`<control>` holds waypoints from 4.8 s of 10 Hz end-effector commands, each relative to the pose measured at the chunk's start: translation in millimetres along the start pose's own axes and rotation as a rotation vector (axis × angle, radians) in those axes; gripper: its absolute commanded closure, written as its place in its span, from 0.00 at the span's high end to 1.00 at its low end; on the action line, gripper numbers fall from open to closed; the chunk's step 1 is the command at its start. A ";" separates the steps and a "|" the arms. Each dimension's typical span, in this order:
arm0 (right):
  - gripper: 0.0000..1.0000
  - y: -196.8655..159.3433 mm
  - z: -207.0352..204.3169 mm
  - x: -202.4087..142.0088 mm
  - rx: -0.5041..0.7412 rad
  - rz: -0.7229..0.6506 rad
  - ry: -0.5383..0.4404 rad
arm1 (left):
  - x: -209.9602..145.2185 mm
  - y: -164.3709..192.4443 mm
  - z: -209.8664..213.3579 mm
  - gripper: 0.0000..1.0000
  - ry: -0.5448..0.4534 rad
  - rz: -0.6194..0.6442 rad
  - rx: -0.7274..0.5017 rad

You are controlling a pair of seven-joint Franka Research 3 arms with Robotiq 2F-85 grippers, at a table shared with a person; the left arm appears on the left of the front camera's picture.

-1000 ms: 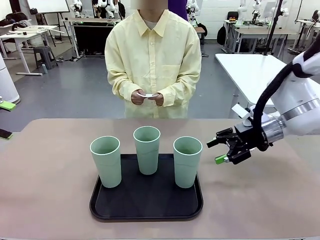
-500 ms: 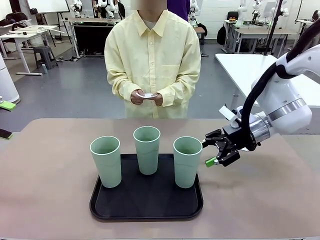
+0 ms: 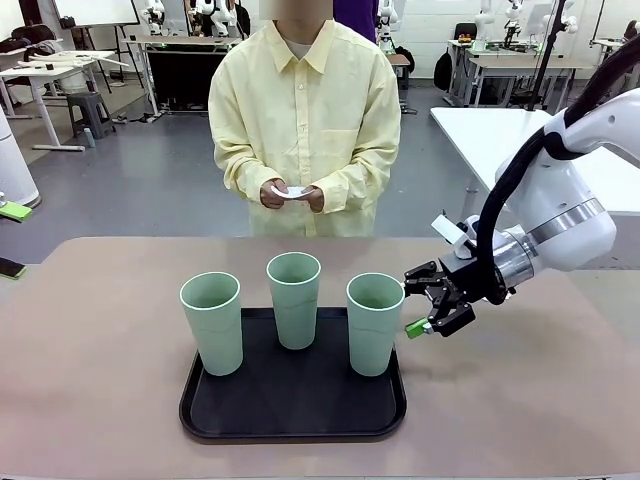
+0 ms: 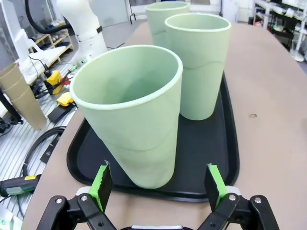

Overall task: Place coasters on the table and set cups on them.
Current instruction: Pick up one Reusable plastic cup and place it on a coaster set by the human.

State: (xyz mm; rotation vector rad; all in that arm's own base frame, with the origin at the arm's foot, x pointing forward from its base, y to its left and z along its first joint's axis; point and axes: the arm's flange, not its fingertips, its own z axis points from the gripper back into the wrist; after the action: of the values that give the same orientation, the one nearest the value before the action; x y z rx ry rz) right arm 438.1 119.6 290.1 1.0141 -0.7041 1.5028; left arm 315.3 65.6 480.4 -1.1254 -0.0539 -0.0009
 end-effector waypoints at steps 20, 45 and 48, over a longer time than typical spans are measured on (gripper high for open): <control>1.00 1.3 -62.1 3.0 0.019 -0.007 -0.045 | 0.4 -0.2 1.0 1.00 -0.005 -0.015 -0.016; 0.00 58.4 64.5 130.0 -0.148 0.151 -0.228 | 0.4 -0.2 1.0 1.00 -0.005 -0.015 -0.016; 0.84 33.9 135.9 126.6 -0.224 0.108 -0.158 | 0.4 -0.2 1.0 1.00 -0.005 -0.015 -0.016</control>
State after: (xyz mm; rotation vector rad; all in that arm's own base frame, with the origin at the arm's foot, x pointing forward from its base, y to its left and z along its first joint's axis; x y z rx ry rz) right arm 412.0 79.6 454.8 0.9751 -1.0510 1.4237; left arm 315.5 65.6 480.3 -1.1251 -0.0536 -0.0008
